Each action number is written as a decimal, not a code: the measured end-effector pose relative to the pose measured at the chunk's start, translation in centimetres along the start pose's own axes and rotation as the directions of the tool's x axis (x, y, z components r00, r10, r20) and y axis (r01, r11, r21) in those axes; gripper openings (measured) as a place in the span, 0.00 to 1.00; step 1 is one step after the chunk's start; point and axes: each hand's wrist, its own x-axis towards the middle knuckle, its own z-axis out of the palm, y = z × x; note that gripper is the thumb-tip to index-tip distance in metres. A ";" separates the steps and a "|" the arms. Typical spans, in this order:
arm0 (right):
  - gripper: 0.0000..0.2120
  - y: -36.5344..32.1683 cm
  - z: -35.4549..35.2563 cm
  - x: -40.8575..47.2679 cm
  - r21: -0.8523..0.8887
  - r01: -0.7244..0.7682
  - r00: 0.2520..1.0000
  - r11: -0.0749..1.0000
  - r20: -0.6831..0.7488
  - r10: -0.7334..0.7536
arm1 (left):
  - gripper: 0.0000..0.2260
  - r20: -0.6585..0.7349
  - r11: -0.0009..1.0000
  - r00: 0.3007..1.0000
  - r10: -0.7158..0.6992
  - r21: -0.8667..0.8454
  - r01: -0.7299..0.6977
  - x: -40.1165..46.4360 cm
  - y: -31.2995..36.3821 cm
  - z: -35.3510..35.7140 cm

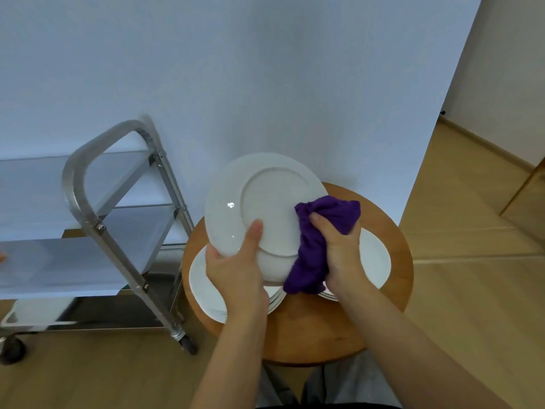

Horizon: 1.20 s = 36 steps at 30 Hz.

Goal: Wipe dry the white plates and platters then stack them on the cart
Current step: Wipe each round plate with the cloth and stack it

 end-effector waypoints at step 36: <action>0.36 -2.0 1.7 0.6 -0.613 0.196 0.980 0.765 0.090 -0.179 | 0.23 0.534 0.984 0.842 -0.085 0.178 -0.014 -0.9 1.8 -1.5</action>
